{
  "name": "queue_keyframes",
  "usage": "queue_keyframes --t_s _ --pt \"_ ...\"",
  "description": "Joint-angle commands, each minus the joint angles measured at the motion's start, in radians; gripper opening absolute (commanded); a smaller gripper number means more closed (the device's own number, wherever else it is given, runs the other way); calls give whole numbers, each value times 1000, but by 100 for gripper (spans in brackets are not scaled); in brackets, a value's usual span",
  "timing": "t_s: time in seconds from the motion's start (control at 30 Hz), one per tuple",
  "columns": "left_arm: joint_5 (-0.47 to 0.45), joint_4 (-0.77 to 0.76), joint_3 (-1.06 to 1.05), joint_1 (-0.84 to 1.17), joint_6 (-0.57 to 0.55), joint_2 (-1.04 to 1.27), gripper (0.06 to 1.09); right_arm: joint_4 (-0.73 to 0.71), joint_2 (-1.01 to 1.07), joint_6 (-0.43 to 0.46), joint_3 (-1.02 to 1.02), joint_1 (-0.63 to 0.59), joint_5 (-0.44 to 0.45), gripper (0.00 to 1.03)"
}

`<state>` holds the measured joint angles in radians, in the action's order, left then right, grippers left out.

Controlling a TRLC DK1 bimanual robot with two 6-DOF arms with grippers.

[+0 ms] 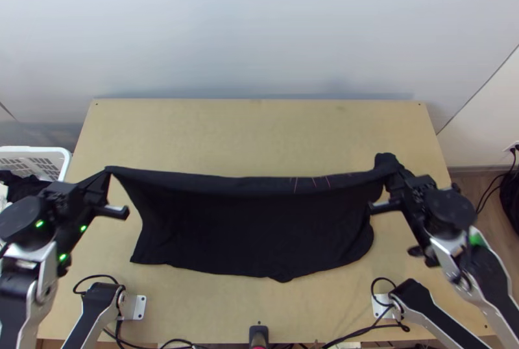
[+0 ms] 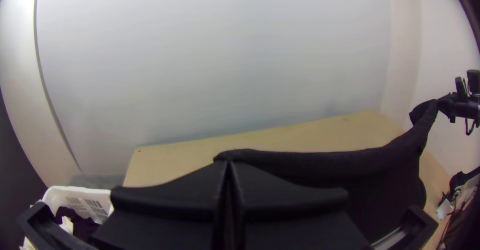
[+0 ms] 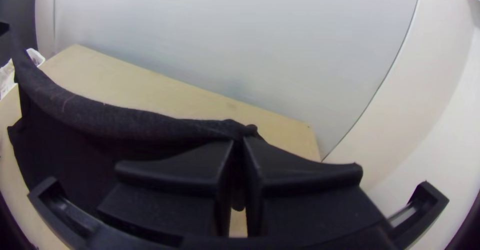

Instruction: Fold the t-shirt

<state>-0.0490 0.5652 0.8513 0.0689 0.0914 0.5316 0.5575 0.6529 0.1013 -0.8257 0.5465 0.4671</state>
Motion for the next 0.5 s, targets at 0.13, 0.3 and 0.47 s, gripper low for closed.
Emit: queue_keyframes --t_s 0.13,0.3,0.47 --pt "41 -223 -133 -37 -137 257 9 -286 274 -80 94 -257 -173 3" --pt "41 -226 -98 -57 -214 438 9 -338 479 -127 36 -303 -188 3" --pt "44 -269 -58 -63 -255 602 9 -415 651 -144 -32 -330 -217 3"
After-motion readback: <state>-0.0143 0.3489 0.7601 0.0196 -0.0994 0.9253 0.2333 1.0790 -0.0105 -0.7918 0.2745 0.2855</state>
